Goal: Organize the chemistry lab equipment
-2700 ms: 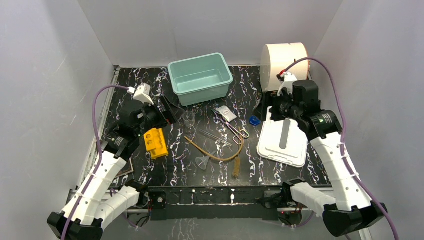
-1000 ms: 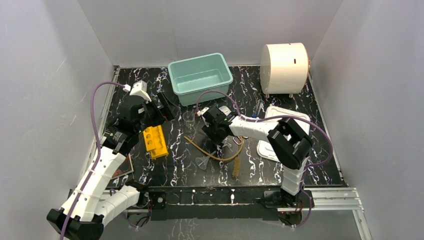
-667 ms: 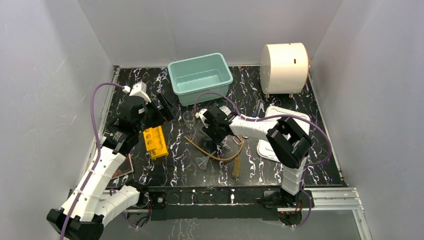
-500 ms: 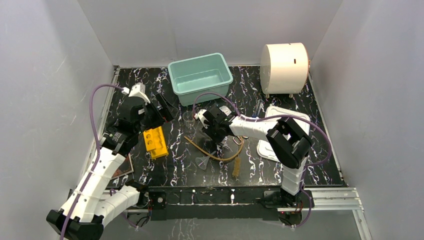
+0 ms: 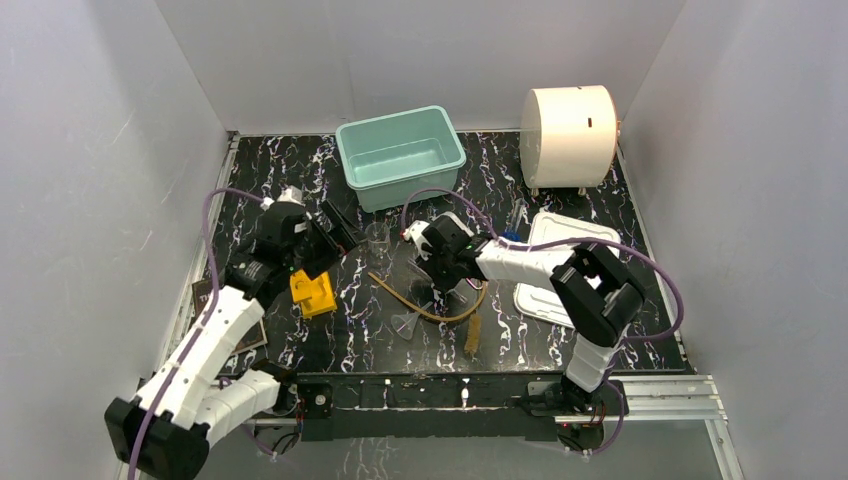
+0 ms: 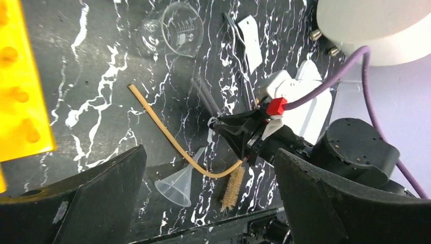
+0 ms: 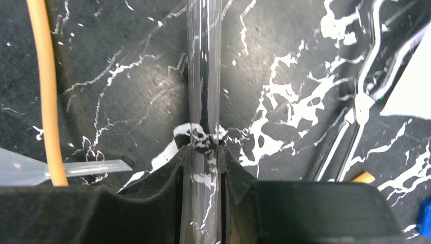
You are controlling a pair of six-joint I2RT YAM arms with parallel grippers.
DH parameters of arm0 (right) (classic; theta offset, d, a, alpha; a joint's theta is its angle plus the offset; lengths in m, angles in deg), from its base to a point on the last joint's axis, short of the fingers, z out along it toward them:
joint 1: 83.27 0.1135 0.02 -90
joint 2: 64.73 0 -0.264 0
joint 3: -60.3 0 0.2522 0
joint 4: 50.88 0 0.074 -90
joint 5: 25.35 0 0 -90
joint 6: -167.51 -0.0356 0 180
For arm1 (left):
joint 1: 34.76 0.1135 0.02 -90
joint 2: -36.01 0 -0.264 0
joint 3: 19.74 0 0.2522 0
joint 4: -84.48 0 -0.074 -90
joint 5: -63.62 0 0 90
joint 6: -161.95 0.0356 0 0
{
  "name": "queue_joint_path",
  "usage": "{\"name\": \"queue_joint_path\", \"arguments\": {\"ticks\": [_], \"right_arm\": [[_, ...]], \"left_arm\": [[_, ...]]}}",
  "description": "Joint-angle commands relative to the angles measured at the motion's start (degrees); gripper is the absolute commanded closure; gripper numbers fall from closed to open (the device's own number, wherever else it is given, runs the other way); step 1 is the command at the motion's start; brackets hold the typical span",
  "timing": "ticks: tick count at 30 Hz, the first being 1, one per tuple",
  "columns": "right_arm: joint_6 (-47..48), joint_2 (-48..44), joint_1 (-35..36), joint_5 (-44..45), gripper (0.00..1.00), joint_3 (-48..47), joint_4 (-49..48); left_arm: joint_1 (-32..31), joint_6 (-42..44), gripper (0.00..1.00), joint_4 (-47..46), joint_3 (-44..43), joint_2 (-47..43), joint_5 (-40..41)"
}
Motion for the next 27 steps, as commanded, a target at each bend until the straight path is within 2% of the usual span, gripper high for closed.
{"name": "queue_joint_path", "arguments": {"ticks": [1, 9, 17, 22, 27], "right_arm": [[-2.76, -4.77, -1.41, -0.39, 0.77, 2.57, -3.87], [-6.30, -10.02, -3.33, -0.88, 0.77, 5.55, -6.30], [-8.05, -13.64, -5.16, -5.28, 0.77, 6.79, -8.00], [-8.63, -14.97, -5.61, -8.69, 0.77, 5.39, -7.60], [-9.36, -15.60, -6.12, -12.18, 0.77, 4.33, -7.65]], "left_arm": [[0.38, -1.59, 0.04, -4.97, -0.44, 5.06, -7.14], [-0.01, -0.60, 0.04, -12.66, -0.39, 16.39, -17.07], [-1.41, -5.20, 0.03, -23.81, -0.01, 23.47, -18.68], [-3.88, -5.67, 0.02, -27.52, -0.33, 28.23, -18.25], [-5.21, -5.74, 0.05, -35.19, 0.81, 30.97, -19.89]]}}
